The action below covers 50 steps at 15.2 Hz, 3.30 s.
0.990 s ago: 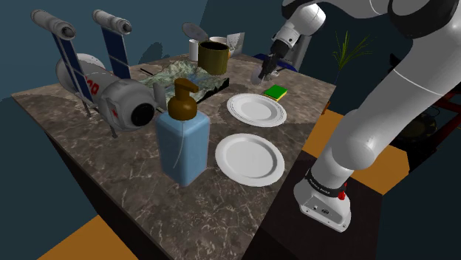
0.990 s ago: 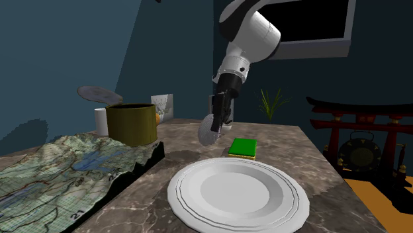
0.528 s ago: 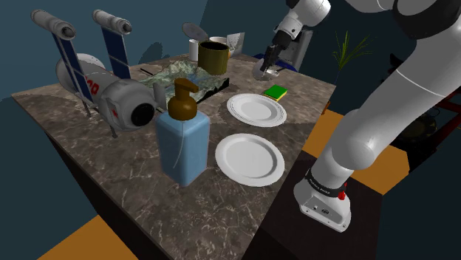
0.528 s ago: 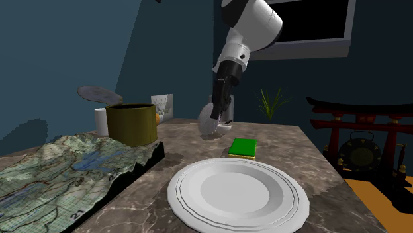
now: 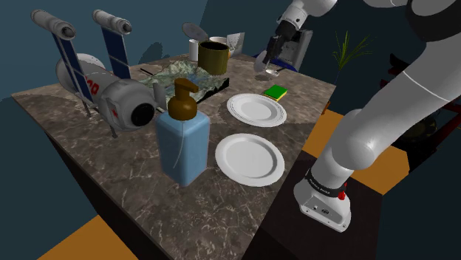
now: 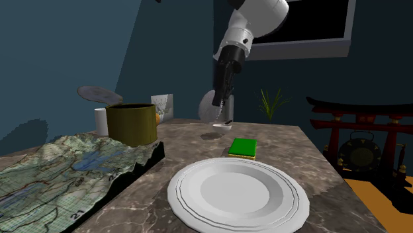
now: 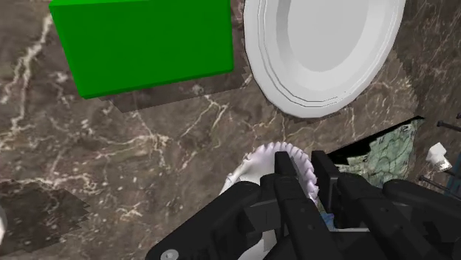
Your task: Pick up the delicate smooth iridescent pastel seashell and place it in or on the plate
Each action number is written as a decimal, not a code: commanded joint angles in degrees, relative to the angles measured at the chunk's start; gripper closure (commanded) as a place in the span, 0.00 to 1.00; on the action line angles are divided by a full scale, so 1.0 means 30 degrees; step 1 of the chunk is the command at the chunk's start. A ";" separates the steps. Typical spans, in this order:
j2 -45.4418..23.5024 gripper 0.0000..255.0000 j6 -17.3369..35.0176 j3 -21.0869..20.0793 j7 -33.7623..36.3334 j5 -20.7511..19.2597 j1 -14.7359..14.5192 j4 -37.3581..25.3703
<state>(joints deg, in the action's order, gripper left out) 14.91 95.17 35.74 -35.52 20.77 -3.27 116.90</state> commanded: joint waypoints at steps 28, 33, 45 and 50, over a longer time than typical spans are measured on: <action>1.1837 1.00 0.3448 -0.6438 0.5759 -0.0681 0.1591 1.2454; 1.1669 1.00 0.4499 -0.6286 0.5231 -0.0655 0.1626 1.3457; 1.1666 0.00 0.4484 -0.6299 0.5233 -0.0646 0.1634 1.3442; 1.1793 0.00 0.1998 -0.5654 0.5364 -0.1384 0.2047 1.1252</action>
<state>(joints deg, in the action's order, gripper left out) 50.41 102.65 18.64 -19.76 16.82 2.87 152.21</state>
